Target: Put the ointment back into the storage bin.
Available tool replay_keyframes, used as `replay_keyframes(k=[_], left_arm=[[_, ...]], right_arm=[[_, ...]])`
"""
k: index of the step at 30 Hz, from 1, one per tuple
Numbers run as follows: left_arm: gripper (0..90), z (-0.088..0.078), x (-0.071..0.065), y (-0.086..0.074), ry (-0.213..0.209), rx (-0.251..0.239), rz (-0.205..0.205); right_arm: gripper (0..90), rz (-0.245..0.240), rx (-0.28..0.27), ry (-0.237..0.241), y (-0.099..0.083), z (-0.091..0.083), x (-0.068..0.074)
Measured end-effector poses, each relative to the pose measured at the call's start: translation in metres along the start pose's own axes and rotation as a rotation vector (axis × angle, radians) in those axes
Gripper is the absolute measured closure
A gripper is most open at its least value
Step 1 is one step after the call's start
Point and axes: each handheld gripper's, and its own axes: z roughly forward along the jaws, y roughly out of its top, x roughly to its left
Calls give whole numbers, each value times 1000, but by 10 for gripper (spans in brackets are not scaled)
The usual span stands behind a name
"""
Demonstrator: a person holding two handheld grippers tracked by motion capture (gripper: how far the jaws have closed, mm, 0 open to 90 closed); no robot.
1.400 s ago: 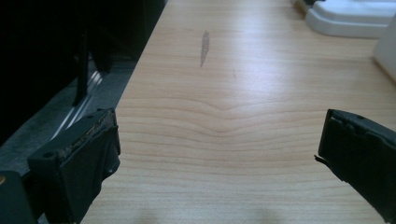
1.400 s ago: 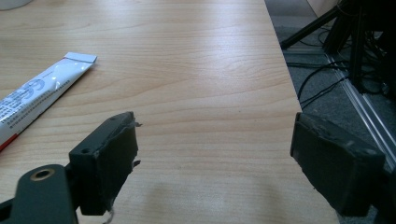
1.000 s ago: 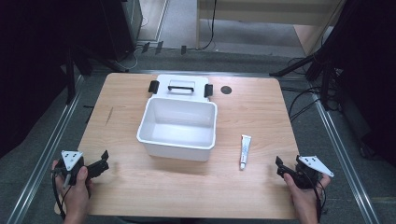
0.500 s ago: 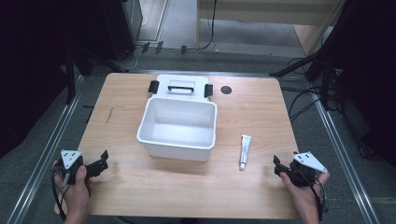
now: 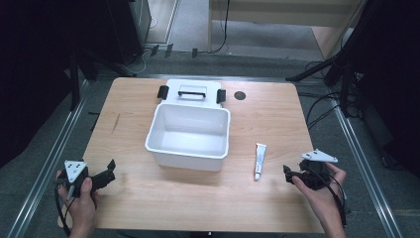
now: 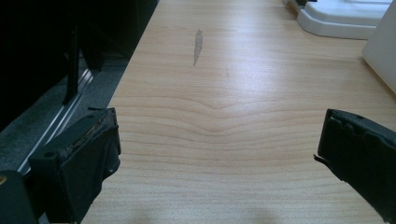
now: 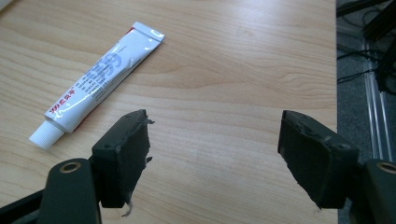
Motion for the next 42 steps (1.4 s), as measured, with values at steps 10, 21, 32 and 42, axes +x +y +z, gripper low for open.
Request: replay_keyframes(k=[10, 21, 32, 42], left_arm=[[0, -3, -4, -2, -8, -17, 57], [0, -4, -4, -2, -20, -16, 59], [0, -3, -3, -2, -26, -13, 53], [0, -3, -4, -1, -32, -11, 64]], right_arm=[[258, 5, 274, 95, 28, 20, 7], [277, 68, 480, 149, 54, 46, 23], [375, 125, 630, 134, 73, 62, 29], [401, 141, 646, 96, 87, 61, 48]])
